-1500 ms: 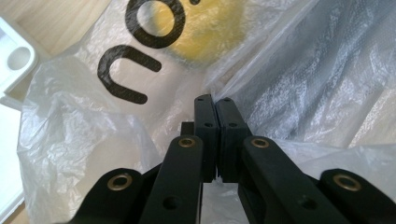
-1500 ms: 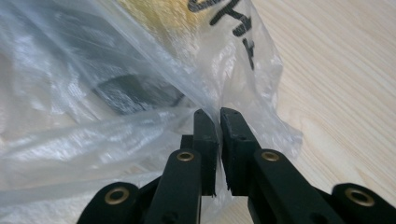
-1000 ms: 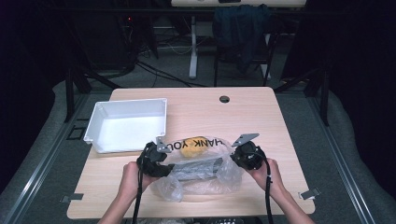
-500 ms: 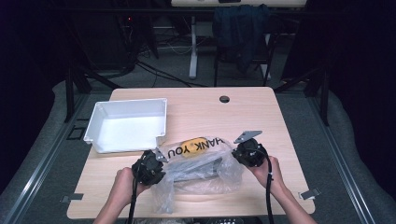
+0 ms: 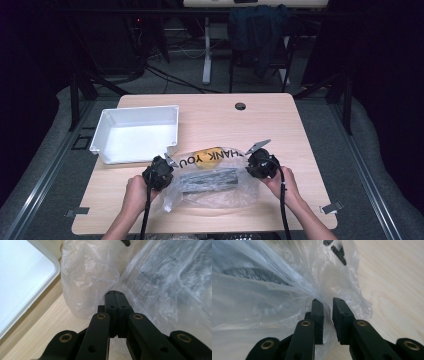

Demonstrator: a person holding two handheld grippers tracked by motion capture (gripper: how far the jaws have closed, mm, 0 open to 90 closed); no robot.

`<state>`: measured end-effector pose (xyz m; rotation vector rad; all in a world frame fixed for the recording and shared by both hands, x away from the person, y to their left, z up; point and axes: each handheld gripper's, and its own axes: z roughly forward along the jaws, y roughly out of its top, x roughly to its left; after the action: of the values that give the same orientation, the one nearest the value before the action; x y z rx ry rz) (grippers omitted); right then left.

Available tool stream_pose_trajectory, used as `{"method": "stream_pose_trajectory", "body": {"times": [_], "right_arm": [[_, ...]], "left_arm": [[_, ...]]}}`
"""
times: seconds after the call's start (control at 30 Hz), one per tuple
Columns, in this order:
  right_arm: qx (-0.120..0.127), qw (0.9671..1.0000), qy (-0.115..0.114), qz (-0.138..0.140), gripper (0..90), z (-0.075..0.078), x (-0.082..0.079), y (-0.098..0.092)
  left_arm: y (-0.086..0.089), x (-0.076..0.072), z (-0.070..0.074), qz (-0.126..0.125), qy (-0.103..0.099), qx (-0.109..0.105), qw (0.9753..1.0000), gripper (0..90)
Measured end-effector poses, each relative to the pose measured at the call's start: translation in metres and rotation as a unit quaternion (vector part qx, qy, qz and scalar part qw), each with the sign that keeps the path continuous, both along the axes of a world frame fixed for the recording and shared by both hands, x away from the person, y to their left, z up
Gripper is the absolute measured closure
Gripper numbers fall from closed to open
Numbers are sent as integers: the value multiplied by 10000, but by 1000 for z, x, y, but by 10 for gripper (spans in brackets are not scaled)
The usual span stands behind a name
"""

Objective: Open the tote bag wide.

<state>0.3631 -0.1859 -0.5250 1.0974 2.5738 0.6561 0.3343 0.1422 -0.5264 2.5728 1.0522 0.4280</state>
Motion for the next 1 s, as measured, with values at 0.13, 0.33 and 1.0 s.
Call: {"method": "stream_pose_trajectory", "body": {"times": [0.13, 0.33, 1.0], "right_arm": [[-161, 9995, 278, 31, 773, -7, 4, -1], [-134, 9990, 428, 22, 660, -4, 4, -6], [547, 9984, 98, 91, 627, 28, -16, -17]], "left_arm": [[-4, 5, -8, 29, 81, 71, 9999, 900], [-3, 3, -5, -4, -30, 68, 10000, 900], [5, -45, 70, -258, -649, -1237, 9899, 316]]}}
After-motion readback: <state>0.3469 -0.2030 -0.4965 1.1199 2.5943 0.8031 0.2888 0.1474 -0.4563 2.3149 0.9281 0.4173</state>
